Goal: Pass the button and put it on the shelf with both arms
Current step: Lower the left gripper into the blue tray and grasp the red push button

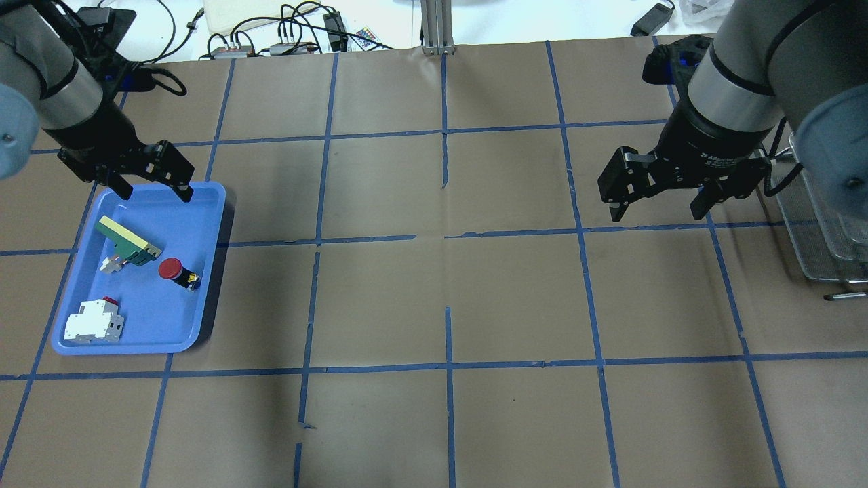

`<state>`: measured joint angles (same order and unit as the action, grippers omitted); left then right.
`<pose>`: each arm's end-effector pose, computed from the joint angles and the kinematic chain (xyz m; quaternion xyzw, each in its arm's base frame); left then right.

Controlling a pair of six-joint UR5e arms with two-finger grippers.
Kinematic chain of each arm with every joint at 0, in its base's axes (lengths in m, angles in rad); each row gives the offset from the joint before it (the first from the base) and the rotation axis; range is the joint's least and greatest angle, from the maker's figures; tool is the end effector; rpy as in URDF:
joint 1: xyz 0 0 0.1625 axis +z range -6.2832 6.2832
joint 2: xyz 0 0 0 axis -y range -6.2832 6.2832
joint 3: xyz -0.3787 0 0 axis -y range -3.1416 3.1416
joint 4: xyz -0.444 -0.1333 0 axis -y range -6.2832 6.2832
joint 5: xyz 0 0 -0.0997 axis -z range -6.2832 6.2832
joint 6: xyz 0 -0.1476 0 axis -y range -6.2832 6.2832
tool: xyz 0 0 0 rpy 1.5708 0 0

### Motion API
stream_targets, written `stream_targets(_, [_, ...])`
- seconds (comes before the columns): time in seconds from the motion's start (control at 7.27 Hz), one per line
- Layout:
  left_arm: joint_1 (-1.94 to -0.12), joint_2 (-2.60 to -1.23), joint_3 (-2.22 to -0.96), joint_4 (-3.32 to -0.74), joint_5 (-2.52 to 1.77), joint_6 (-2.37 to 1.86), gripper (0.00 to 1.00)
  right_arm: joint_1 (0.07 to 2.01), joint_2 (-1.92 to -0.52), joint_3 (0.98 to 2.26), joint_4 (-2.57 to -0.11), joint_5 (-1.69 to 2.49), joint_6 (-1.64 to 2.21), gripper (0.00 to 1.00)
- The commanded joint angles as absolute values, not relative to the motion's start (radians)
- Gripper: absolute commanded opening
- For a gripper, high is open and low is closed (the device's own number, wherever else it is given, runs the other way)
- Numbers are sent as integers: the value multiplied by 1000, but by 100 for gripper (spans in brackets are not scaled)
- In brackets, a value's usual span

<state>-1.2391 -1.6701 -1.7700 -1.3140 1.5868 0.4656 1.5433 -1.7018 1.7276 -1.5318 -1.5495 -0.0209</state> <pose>0.0571 -0.5677 0.2571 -0.0671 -0.9975 -0.0223 0.0007 0.1231 -0.4879 0.3728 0.0036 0.9994 0.0321 0.0114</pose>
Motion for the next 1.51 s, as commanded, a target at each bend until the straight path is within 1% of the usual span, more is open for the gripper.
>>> stream_targets(0.0, [-1165,-1690,-2004,-1000,1588,613,100,1537,-1704,1730,-1516,-1558,-21,100])
stream_targets(0.14, [-1137,-1707,-2107,-870,1586,652,100,1543,-1712,1735,-1516,-1555,-17,100])
stream_targets(0.28, [-1106,-1730,-2162,-770,1585,676,100,1542,-1712,1736,-1523,-1555,-20,100])
stream_targets(0.55, [-1089,-1753,-2174,-761,1577,680,100,1542,-1713,1736,-1522,-1552,-14,100])
stream_targets(0.69, [-1089,-1753,-2172,-758,1577,683,85,1543,-1713,1736,-1526,-1554,-15,100])
stream_targets(0.83, [-1091,-1752,-2169,-756,1572,684,65,1543,-1716,1727,-1529,-1560,-23,100])
stream_targets(0.96, [-1091,-1747,-2164,-753,1568,683,64,1542,-1713,1724,-1531,-1543,-17,100])
stream_targets(1.24, [-1094,-1737,-2161,-753,1562,680,63,1539,-1718,1733,-1517,-1543,-29,100])
stream_targets(1.38, [-1092,-1730,-2160,-753,1536,680,53,1540,-1718,1735,-1522,-1540,-29,100])
